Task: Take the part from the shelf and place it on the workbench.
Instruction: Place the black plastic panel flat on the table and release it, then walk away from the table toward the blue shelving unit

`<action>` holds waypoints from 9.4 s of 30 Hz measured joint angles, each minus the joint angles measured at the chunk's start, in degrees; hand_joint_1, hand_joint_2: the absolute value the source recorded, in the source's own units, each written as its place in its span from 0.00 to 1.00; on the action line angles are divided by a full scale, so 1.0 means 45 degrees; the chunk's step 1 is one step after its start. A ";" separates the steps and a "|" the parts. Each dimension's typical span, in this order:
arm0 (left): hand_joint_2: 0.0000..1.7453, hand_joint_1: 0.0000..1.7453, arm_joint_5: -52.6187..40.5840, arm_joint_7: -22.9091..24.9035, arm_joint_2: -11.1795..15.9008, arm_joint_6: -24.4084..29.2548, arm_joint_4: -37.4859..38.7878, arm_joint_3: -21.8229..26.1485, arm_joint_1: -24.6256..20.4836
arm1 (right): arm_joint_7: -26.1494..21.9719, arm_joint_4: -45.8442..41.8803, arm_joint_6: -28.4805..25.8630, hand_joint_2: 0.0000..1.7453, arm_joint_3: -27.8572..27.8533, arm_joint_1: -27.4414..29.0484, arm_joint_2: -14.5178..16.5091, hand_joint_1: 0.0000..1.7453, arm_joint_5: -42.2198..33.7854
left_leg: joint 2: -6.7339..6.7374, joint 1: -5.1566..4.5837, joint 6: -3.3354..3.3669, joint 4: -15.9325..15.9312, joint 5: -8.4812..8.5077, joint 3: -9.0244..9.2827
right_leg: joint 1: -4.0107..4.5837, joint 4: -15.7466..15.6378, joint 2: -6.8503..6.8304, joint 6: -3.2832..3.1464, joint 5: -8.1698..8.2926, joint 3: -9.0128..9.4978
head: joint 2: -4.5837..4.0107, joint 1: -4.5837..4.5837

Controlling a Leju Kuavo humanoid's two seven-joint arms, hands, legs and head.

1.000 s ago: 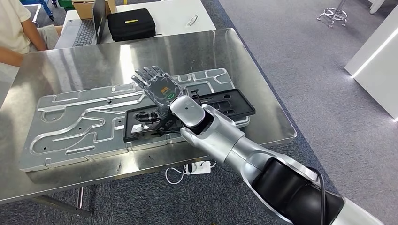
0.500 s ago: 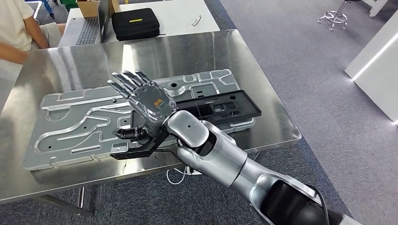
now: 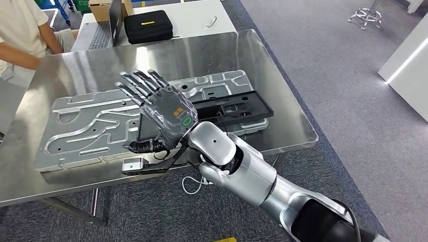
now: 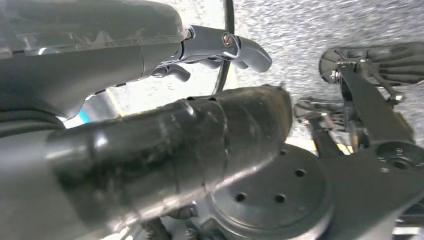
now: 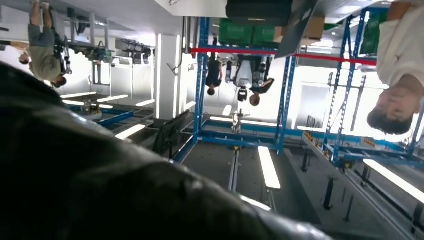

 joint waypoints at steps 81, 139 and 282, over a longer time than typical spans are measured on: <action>0.00 0.00 0.3238 -0.0176 0.1385 0.2842 -0.3040 -0.1957 0.0054 | 0.0566 1.0301 0.1269 0.00 -0.4684 0.2930 -0.2918 0.00 -0.2354 | 0.0379 0.0057 0.0811 -0.0845 -0.0313 0.1491 | -0.0101 0.3292 0.0022 0.1104 -0.1234 -0.2527 | 0.0000 0.0048; 0.00 0.00 0.3022 0.1928 -0.2714 -0.0396 0.5671 -0.3153 -0.2961 | 0.2640 1.3386 0.4481 0.00 -0.9308 0.7994 -0.1428 0.00 -0.5182 | -0.0090 -0.0136 0.1086 -0.1484 -0.1008 0.2942 | 0.0070 0.0996 0.0881 0.0755 0.0597 -0.2034 | 0.0000 0.0083; 0.00 0.00 0.0912 0.1961 -0.2909 -0.0852 0.5788 -0.2267 -0.3591 | 0.1717 1.3499 0.6165 0.00 -1.1109 0.8315 -0.1007 0.00 -0.6019 | -0.0464 0.0006 0.0390 0.0071 -0.0880 0.1607 | -0.0040 0.0289 0.1250 0.0313 0.0286 -0.0502 | 0.0000 0.0207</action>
